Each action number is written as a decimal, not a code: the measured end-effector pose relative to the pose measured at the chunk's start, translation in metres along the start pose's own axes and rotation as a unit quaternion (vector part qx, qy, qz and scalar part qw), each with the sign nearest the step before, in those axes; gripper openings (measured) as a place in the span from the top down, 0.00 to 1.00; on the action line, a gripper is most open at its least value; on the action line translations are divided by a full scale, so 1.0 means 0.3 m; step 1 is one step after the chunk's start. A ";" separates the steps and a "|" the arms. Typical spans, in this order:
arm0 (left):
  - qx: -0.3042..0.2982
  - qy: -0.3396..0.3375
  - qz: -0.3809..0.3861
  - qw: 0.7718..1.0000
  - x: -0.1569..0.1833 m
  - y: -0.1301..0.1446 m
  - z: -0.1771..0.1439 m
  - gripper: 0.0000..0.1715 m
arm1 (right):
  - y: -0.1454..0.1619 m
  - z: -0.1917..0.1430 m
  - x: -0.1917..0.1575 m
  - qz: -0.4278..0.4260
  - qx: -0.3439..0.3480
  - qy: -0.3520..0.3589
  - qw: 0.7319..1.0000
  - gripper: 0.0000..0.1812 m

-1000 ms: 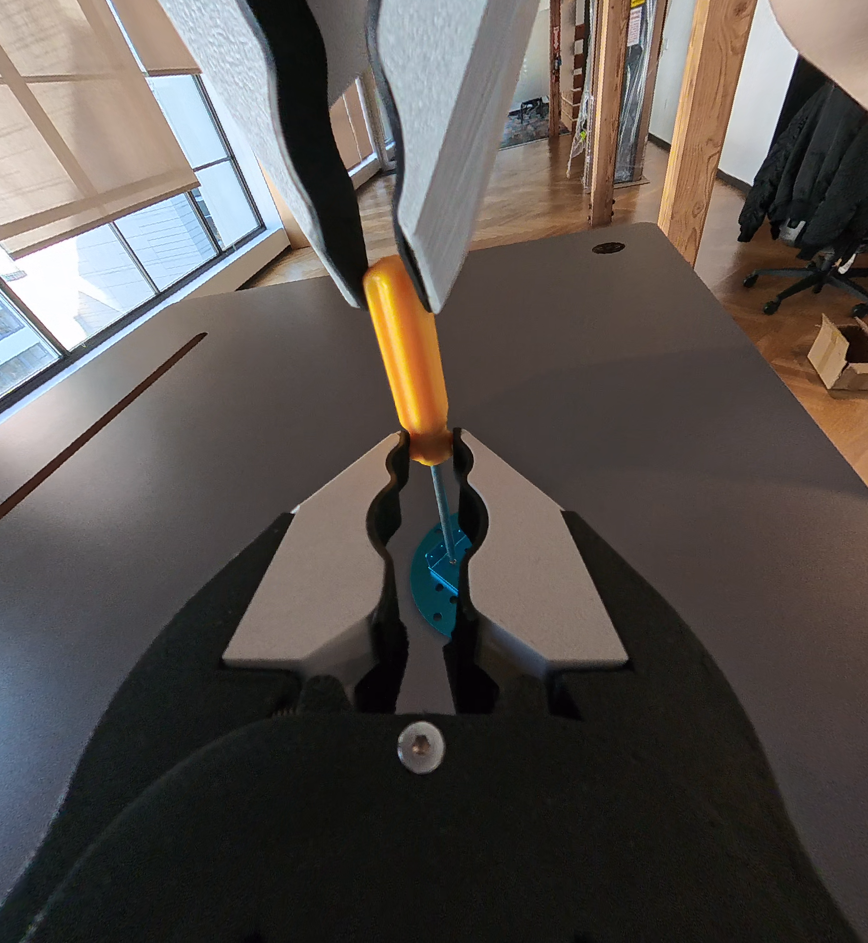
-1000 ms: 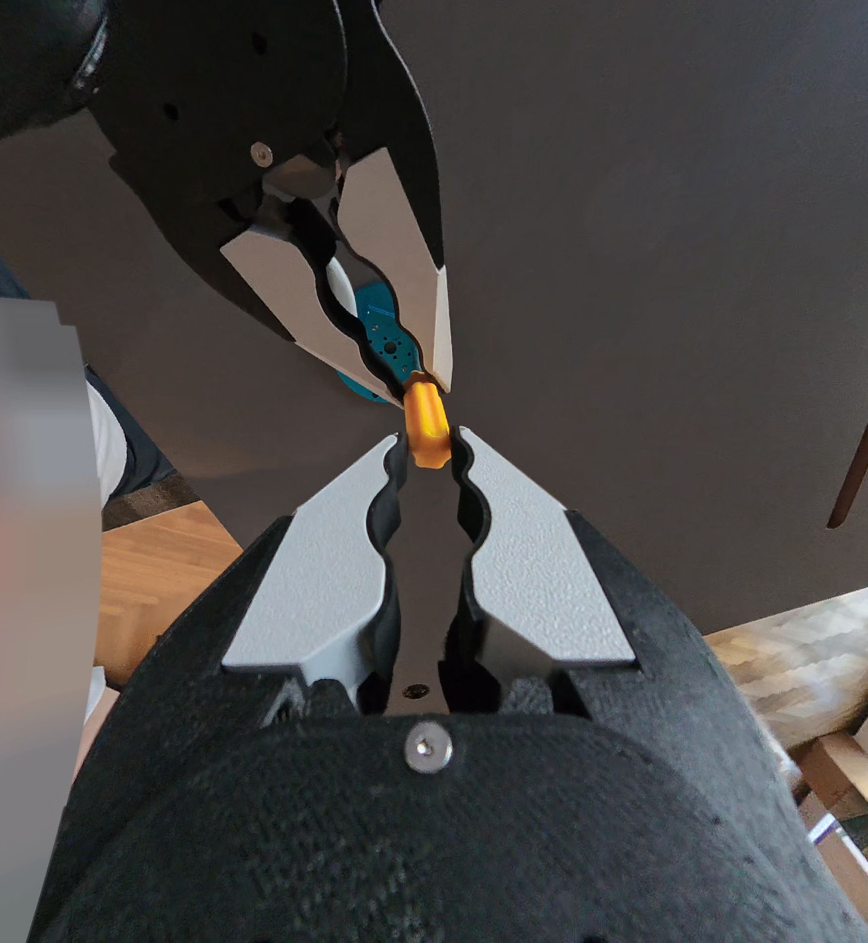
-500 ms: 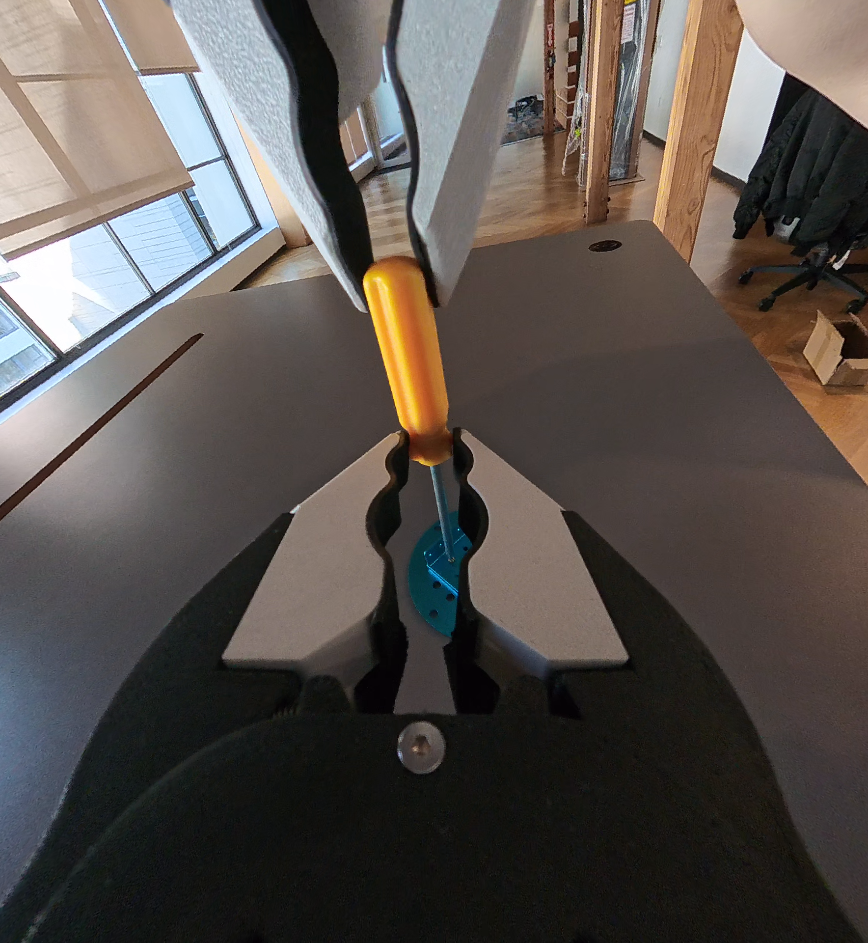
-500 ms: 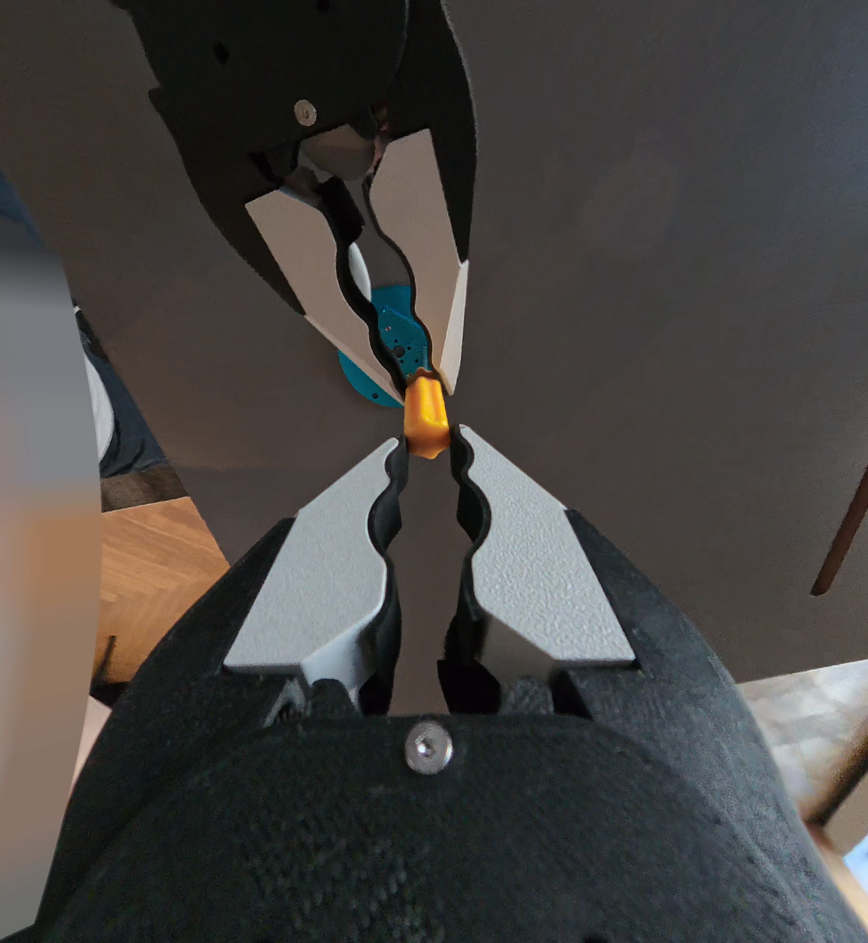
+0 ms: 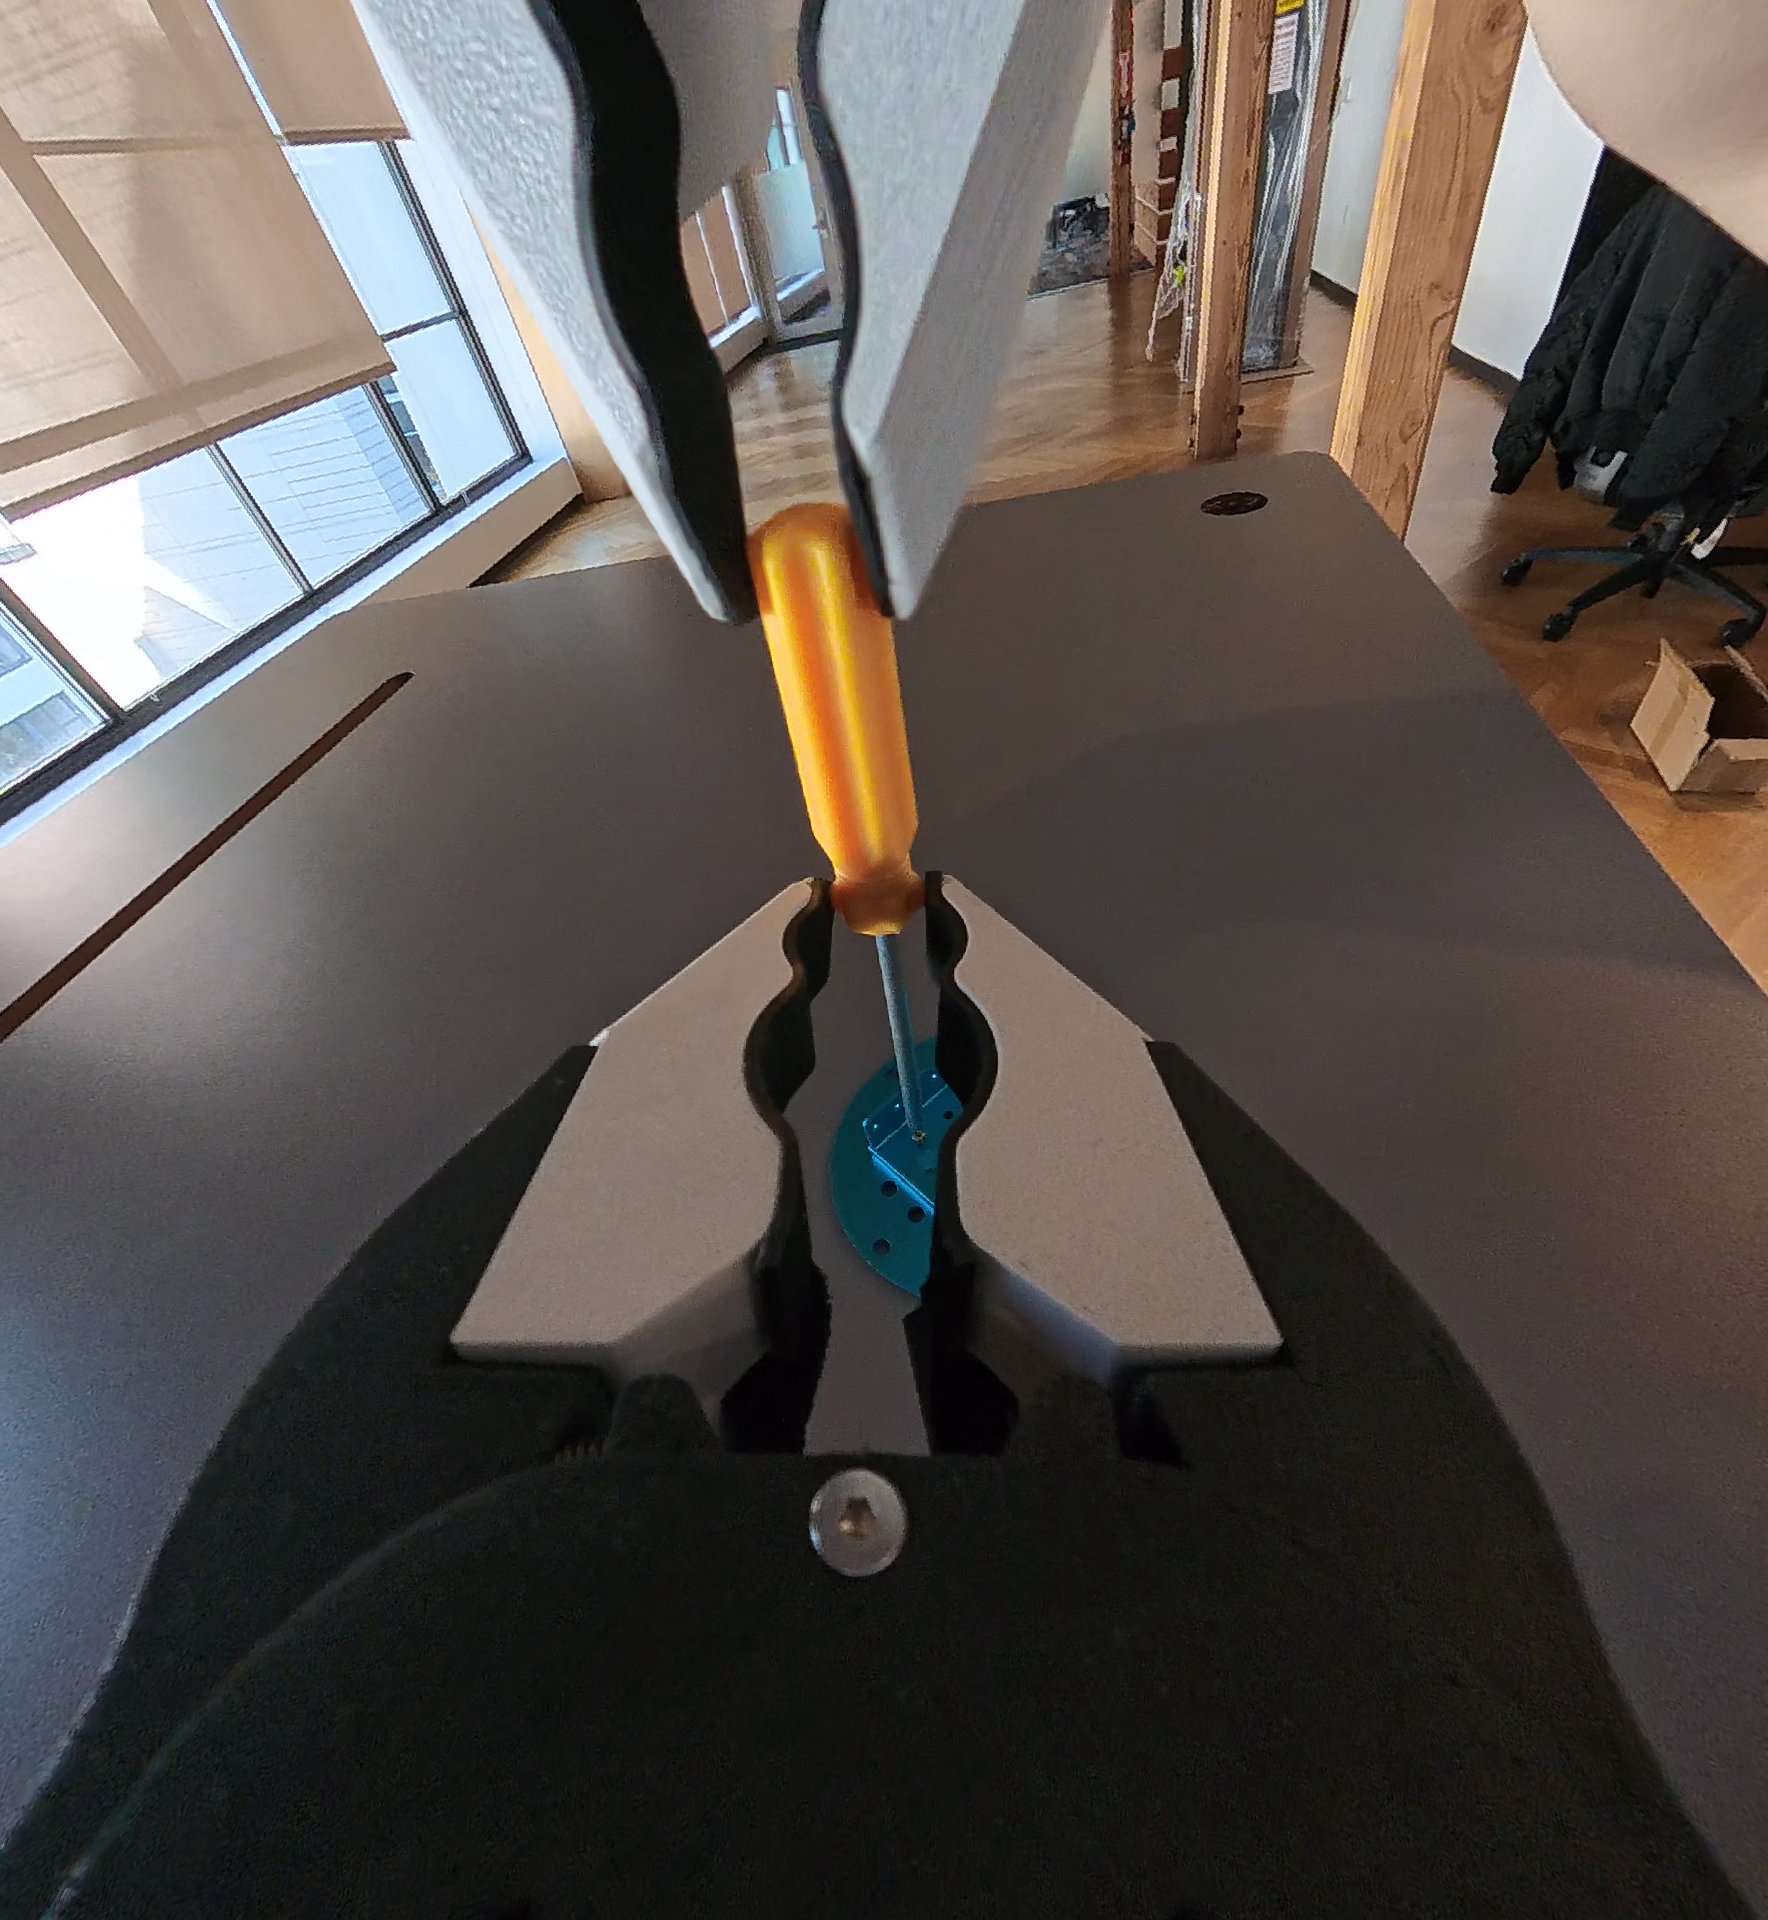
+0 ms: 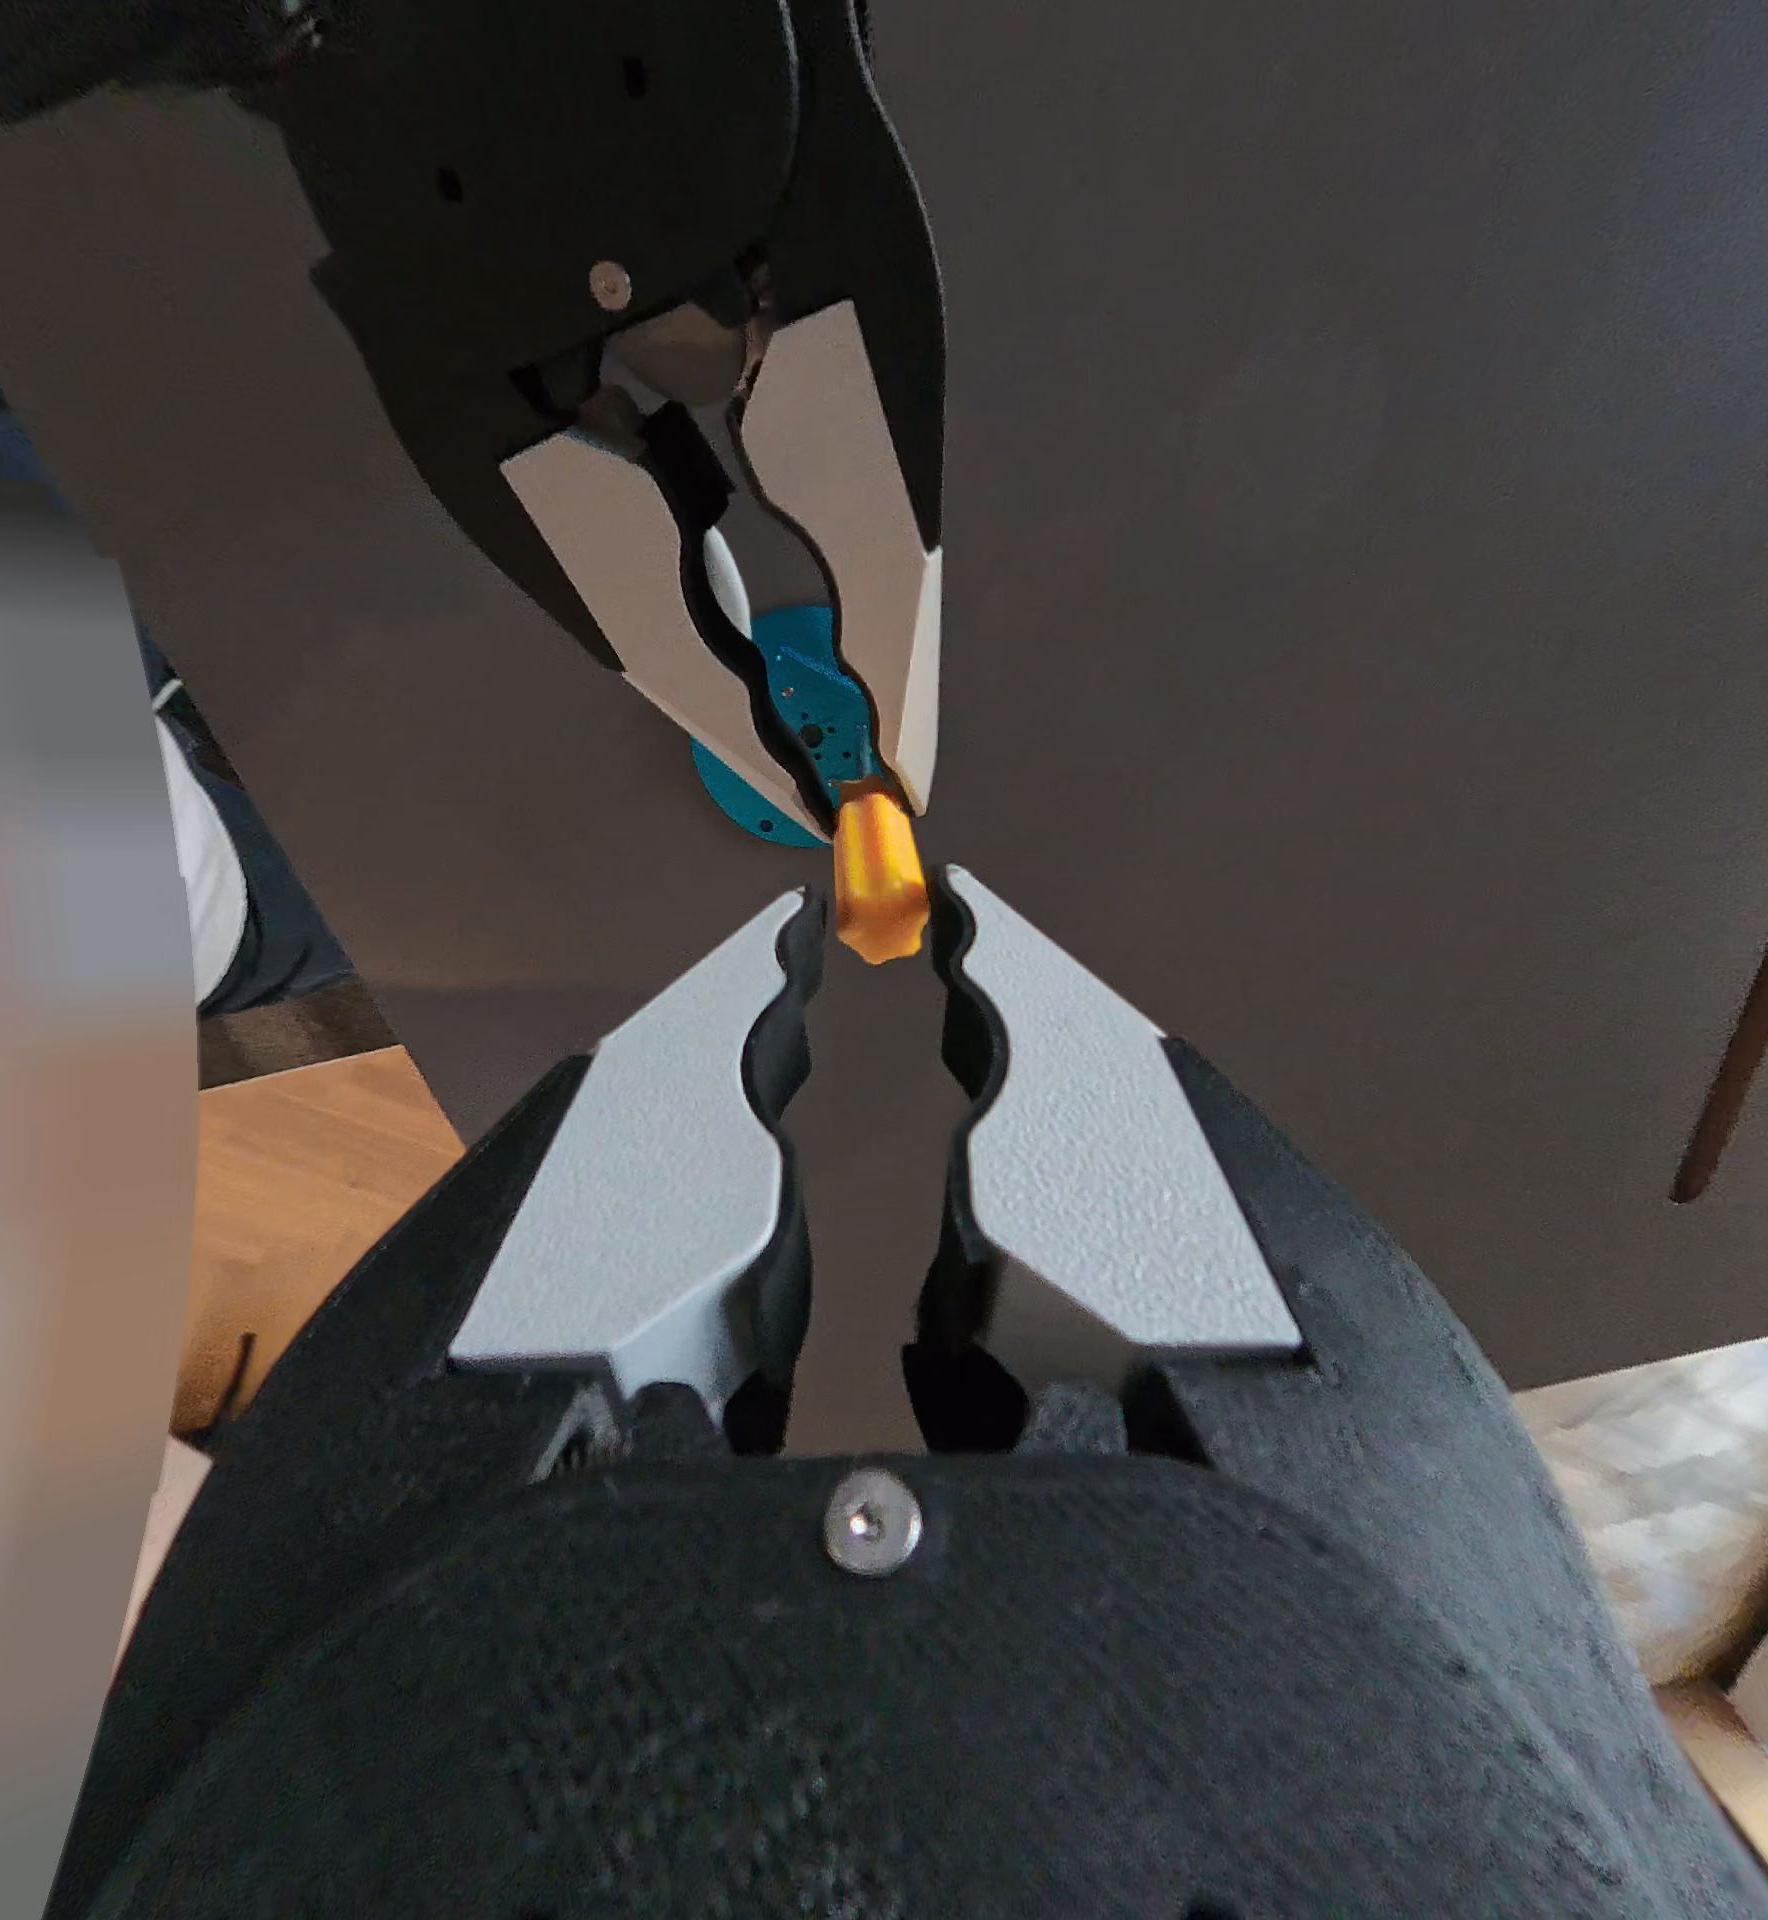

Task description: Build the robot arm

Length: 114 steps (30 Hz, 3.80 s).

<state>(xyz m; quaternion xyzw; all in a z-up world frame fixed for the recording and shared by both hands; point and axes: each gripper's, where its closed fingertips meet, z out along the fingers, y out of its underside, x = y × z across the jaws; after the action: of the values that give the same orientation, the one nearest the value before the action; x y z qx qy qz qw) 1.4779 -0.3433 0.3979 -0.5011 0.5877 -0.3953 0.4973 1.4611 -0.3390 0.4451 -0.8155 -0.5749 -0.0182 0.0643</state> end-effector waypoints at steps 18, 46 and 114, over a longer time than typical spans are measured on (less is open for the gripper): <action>0.002 -0.003 -0.004 1.000 -0.007 0.003 -0.006 0.91 | -0.032 -0.013 0.012 0.001 0.016 -0.003 1.000 0.81; -0.006 -0.021 0.022 1.000 -0.008 0.004 0.001 0.91 | 0.014 0.002 0.013 0.109 0.016 0.024 0.994 0.90; 0.001 -0.066 -0.006 0.998 -0.050 -0.036 0.010 0.91 | -0.057 0.040 0.071 0.169 0.555 0.019 0.814 0.90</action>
<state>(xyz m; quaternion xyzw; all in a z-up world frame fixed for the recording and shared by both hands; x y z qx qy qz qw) 1.4831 -0.3306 0.4106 -0.5294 0.5497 -0.3649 0.5333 1.4516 -0.3120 0.4370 -0.7250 -0.3395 0.2999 0.5188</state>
